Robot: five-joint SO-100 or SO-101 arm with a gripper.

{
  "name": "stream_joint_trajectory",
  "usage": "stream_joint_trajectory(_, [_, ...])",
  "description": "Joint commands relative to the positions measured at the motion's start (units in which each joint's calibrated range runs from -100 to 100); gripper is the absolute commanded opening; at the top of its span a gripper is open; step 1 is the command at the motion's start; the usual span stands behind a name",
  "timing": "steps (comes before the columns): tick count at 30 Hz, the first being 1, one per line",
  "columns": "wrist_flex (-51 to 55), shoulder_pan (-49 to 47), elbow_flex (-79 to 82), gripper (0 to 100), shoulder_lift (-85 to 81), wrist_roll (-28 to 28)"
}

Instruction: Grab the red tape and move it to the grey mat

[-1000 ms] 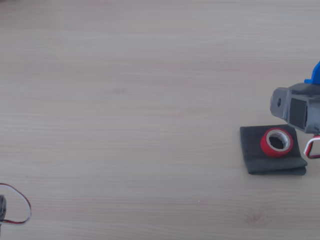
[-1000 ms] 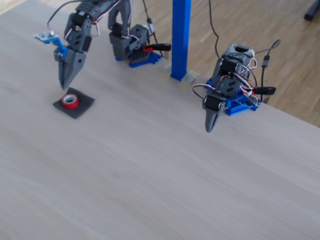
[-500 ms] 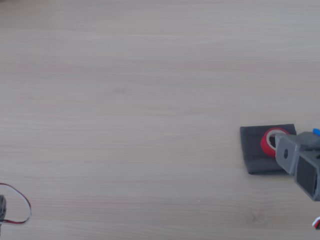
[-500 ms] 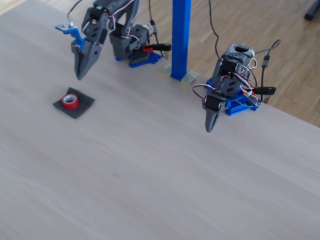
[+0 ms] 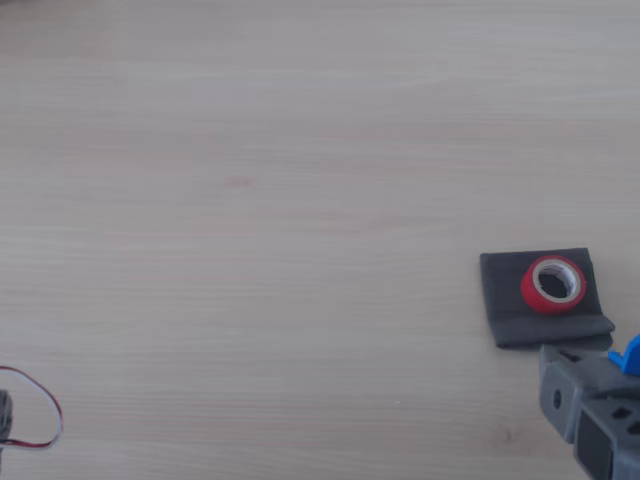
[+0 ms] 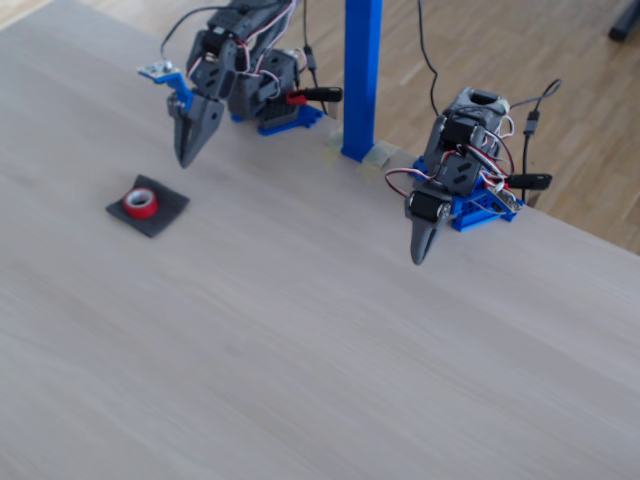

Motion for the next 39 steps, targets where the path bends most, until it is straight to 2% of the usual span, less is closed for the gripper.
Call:
stream_joint_trajectory(1, [-0.12,0.51,4.62,2,-5.65,-0.14])
stream_joint_trajectory(4, [0.31,0.51,8.41,2,-10.05,0.23])
stream_joint_trajectory(8, [6.16,0.51,8.14,2,-13.71,0.23])
stream_joint_trajectory(24, [38.22,2.85,7.78,2,-29.98,-0.19])
stream_joint_trajectory(34, [39.58,3.04,7.78,2,-30.4,-1.6])
stream_joint_trajectory(39, [39.49,2.76,7.78,2,-30.31,-0.3])
